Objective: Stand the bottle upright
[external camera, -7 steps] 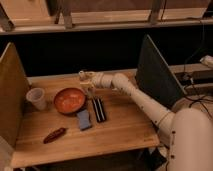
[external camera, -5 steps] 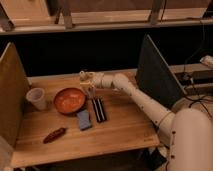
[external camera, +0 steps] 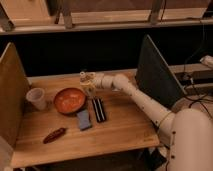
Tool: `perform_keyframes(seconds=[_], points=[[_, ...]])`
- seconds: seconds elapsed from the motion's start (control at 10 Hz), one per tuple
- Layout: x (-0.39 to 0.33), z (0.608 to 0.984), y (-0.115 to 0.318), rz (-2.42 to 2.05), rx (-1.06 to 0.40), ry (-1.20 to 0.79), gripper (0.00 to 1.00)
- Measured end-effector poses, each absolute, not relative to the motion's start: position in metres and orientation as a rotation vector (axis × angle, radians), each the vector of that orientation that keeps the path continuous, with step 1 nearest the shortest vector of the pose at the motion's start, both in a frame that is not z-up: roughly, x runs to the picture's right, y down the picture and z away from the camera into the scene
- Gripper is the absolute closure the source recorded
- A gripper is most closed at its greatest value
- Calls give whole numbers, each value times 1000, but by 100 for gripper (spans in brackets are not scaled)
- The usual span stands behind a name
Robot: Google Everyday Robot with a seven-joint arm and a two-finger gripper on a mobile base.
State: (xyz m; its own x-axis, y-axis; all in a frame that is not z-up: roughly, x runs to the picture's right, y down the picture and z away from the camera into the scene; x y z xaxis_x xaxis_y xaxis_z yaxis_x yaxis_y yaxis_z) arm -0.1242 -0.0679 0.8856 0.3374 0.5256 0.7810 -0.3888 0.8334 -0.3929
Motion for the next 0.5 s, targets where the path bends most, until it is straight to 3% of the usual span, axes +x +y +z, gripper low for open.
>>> perform_keyframes(seconds=[0.5], points=[[-123, 886, -68, 600, -145, -1071, 39]])
